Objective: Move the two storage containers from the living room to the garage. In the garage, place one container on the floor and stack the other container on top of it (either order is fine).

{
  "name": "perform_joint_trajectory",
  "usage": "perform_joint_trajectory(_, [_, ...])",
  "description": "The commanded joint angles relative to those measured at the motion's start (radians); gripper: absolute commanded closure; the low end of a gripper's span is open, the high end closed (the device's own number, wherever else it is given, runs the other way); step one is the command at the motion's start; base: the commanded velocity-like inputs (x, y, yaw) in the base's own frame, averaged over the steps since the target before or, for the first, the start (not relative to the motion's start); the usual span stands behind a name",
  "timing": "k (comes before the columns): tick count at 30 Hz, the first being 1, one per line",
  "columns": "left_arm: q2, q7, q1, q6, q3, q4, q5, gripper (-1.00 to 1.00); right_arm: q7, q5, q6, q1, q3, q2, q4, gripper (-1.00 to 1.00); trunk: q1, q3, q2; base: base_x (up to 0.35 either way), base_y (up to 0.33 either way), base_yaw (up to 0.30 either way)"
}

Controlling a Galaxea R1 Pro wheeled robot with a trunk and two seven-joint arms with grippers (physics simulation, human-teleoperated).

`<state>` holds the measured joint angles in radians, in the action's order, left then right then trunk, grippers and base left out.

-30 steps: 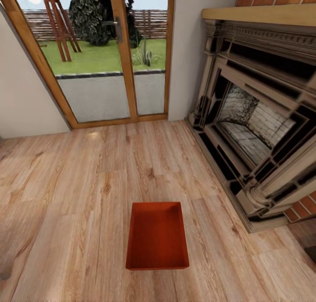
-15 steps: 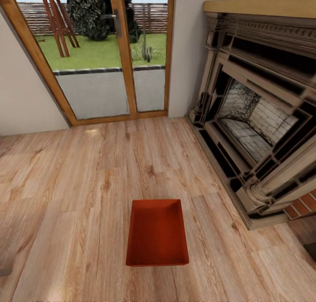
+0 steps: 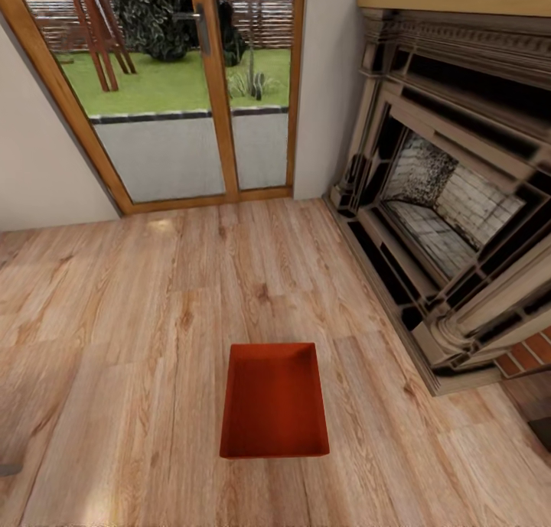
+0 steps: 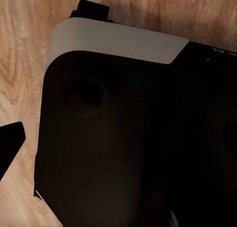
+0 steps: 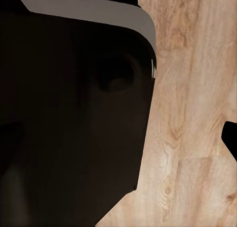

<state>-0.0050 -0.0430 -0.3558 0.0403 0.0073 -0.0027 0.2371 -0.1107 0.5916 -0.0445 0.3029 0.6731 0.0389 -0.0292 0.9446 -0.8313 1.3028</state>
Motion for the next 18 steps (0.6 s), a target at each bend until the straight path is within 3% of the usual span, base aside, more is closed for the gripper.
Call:
perform_joint_trajectory(1, [0.000,-0.003,0.000,0.004,0.000,0.000,0.008,-1.00,-0.001,0.008,-0.005,0.001,0.008,0.001,-0.003,-1.00,0.000,-0.002,0.000,0.000,0.000,0.000])
perform_joint_trajectory(18, [0.000,-0.003,0.000,0.004,0.000,0.000,0.008,-1.00,-0.001,0.008,-0.005,0.001,0.008,0.001,-0.003,-1.00,0.000,-0.029,0.000,0.000,0.000,0.000])
